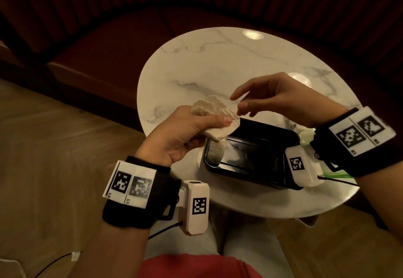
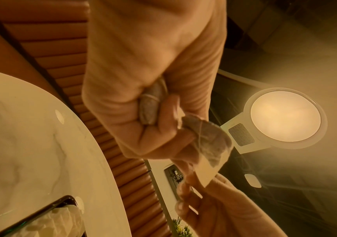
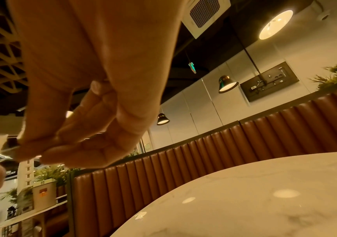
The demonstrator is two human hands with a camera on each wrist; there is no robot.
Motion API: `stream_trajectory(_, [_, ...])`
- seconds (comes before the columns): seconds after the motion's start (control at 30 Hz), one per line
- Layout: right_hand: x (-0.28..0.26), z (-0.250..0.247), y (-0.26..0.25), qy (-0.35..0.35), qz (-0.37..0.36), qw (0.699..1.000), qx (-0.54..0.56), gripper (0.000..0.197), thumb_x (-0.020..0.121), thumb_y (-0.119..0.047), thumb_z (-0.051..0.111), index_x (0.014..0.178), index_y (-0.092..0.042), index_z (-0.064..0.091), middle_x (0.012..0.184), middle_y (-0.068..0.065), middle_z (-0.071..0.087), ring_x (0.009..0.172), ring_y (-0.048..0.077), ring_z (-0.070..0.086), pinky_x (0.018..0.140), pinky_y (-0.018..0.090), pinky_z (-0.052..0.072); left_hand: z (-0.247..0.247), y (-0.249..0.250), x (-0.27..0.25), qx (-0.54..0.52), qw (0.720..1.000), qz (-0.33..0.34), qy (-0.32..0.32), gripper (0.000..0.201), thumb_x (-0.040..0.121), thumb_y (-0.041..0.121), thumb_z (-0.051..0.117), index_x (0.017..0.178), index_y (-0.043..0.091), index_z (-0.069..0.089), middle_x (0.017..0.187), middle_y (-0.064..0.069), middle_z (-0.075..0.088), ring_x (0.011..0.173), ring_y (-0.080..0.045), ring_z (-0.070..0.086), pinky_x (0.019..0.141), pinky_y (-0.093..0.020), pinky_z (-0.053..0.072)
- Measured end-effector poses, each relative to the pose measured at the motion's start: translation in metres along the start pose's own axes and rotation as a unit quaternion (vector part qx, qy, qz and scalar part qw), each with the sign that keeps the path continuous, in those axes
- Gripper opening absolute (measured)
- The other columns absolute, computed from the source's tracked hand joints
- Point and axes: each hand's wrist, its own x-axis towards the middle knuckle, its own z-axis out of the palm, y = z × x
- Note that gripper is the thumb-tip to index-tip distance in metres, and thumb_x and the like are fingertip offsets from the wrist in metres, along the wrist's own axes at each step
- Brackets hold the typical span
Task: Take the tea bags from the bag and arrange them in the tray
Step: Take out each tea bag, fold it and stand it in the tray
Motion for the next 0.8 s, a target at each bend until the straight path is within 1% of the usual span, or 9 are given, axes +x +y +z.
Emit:
stream_trajectory(0.07, [0.0,0.004,0.0,0.042,-0.014,0.999,0.011,0.028,0.077,-0.021,0.07,0.104,-0.014,0.069,0.087,0.003,0.076,0.085,0.015,0.071,0.077,0.026,0.057,0.001,0.0,0.001,-0.005,1.0,-0.011,0.012,0.006,0.08,0.008,0.073,0.078,0.009,0.068,0.064,0.0,0.063,0.044,-0.004,0.05,0.039,-0.014,0.025])
stream_trajectory(0.17, [-0.001,0.013,-0.001,0.093,-0.037,0.994,0.044,0.027,0.073,-0.019,0.073,0.1,-0.014,0.069,0.085,0.003,0.075,0.082,0.014,0.071,0.076,0.026,0.057,0.001,-0.001,0.004,-0.022,0.999,-0.017,0.03,0.005,0.082,0.007,0.072,0.081,0.006,0.068,0.066,-0.002,0.059,0.043,-0.004,0.046,0.036,-0.014,0.024])
stream_trajectory(0.23, [-0.004,0.02,-0.001,0.113,-0.05,0.991,0.047,0.027,0.073,-0.018,0.074,0.1,-0.014,0.069,0.086,0.003,0.075,0.082,0.013,0.071,0.078,0.025,0.057,0.001,-0.001,0.005,-0.035,0.999,-0.015,0.035,0.006,0.083,0.007,0.071,0.087,0.003,0.07,0.066,-0.002,0.056,0.045,-0.005,0.041,0.035,-0.013,0.023])
stream_trajectory(0.37, [-0.007,0.032,-0.002,0.142,-0.094,0.985,-0.027,0.021,0.081,-0.013,0.072,0.101,-0.014,0.069,0.093,-0.004,0.074,0.09,0.009,0.071,0.083,0.027,0.057,0.001,-0.001,0.006,-0.062,0.997,-0.011,0.042,0.024,0.086,0.007,0.068,0.108,-0.002,0.066,0.069,-0.003,0.052,0.049,-0.006,0.04,0.033,-0.013,0.024])
stream_trajectory(0.47, [-0.007,0.037,-0.002,0.162,-0.108,0.979,-0.067,0.021,0.082,-0.017,0.072,0.103,-0.013,0.069,0.099,-0.01,0.072,0.093,0.005,0.07,0.085,0.036,0.056,0.001,0.0,0.005,-0.078,0.996,-0.007,0.04,0.012,0.087,0.006,0.066,0.098,0.003,0.065,0.07,-0.003,0.054,0.051,-0.007,0.04,0.033,-0.013,0.023])
stream_trajectory(0.57, [-0.007,0.04,0.0,0.169,-0.118,0.976,-0.076,0.022,0.085,-0.015,0.07,0.107,-0.013,0.068,0.101,-0.008,0.072,0.095,0.004,0.07,0.087,0.04,0.055,0.001,0.0,0.005,-0.086,0.996,-0.002,0.037,0.005,0.087,0.006,0.066,0.091,0.007,0.065,0.065,0.002,0.057,0.048,-0.005,0.044,0.033,-0.013,0.024])
stream_trajectory(0.63, [-0.007,0.041,0.001,0.17,-0.116,0.976,-0.07,0.026,0.09,-0.016,0.066,0.115,-0.012,0.065,0.103,-0.007,0.073,0.098,0.004,0.069,0.09,0.034,0.054,0.0,0.0,0.004,-0.089,0.995,0.001,0.035,0.009,0.087,0.008,0.066,0.096,0.007,0.067,0.066,0.004,0.061,0.046,-0.003,0.047,0.034,-0.013,0.024])
stream_trajectory(0.73, [-0.009,0.042,0.001,0.162,-0.1,0.98,-0.056,0.034,0.1,-0.028,0.048,0.131,-0.014,0.054,0.104,-0.007,0.074,0.106,0.004,0.065,0.088,0.02,0.048,-0.002,-0.001,0.005,-0.093,0.995,0.005,0.042,0.029,0.087,0.013,0.066,0.114,0.001,0.067,0.086,-0.004,0.062,0.052,-0.005,0.046,0.035,-0.014,0.024])
stream_trajectory(0.8, [-0.01,0.041,0.002,0.168,-0.103,0.979,-0.047,0.039,0.103,-0.031,0.035,0.136,-0.015,0.049,0.104,-0.007,0.074,0.111,0.008,0.063,0.086,0.022,0.047,-0.002,-0.001,0.006,-0.093,0.994,0.003,0.053,0.033,0.087,0.018,0.066,0.116,0.002,0.066,0.094,-0.007,0.054,0.056,-0.007,0.04,0.035,-0.016,0.024])
